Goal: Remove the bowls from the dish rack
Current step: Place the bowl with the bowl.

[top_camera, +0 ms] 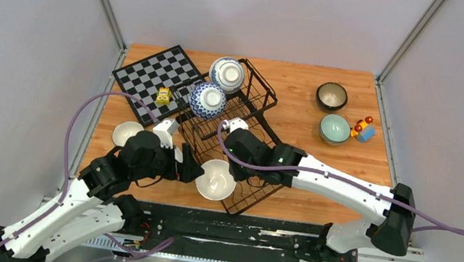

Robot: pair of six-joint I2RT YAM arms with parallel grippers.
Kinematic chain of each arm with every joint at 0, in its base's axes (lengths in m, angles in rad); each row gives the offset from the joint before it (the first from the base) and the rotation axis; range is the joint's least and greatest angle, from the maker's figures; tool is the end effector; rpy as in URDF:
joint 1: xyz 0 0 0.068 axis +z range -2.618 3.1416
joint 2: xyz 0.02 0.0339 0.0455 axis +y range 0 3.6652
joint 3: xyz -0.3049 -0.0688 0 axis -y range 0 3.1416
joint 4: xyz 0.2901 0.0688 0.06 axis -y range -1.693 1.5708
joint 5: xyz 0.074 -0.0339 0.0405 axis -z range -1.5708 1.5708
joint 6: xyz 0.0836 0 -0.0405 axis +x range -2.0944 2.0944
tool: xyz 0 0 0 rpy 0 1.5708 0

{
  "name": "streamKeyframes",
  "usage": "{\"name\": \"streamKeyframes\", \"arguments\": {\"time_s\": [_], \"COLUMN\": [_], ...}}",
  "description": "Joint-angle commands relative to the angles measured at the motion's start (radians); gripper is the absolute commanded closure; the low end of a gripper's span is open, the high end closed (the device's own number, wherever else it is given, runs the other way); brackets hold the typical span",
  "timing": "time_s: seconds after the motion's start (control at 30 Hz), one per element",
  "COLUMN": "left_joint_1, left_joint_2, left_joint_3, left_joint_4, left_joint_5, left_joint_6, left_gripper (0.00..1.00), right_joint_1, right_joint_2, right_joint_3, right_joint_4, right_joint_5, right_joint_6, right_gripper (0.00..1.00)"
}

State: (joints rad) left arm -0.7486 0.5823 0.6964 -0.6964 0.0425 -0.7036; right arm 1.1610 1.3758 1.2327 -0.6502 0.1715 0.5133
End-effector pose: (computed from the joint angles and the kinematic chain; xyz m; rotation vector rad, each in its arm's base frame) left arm 0.1282 -0.1240 0.2872 0.0777 2.2872 -0.8551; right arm 0.1590 0.3303 0.3192 -0.6931 2.3340 0.6002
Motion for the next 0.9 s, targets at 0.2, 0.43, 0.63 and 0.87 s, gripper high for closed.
{"name": "streamKeyframes", "arguments": {"time_s": [0.2,0.43,0.63,0.87], "left_joint_1": [-0.005,-0.005,-0.005,-0.005], "left_joint_2": [-0.054,-0.010,0.012,0.013], "left_joint_3": [0.031,0.036,0.052,0.072], "left_joint_4": [-0.044,-0.081,-0.078,-0.093], "left_joint_5": [0.023,0.000,-0.020,-0.040], "left_joint_6": [0.045,0.079,0.091,0.085], "left_gripper": [0.03,0.19,0.57,1.00], "right_joint_1": [0.026,0.051,0.057,0.066], "right_joint_2": [0.047,0.067,0.088,0.126], "right_joint_3": [0.123,0.201,0.229,0.274], "right_joint_4": [0.035,0.035,0.035,0.047], "right_joint_5": [0.054,0.055,0.051,0.042], "right_joint_6": [0.001,0.000,0.031,0.036], "right_gripper": [1.00,1.00,1.00,1.00]}}
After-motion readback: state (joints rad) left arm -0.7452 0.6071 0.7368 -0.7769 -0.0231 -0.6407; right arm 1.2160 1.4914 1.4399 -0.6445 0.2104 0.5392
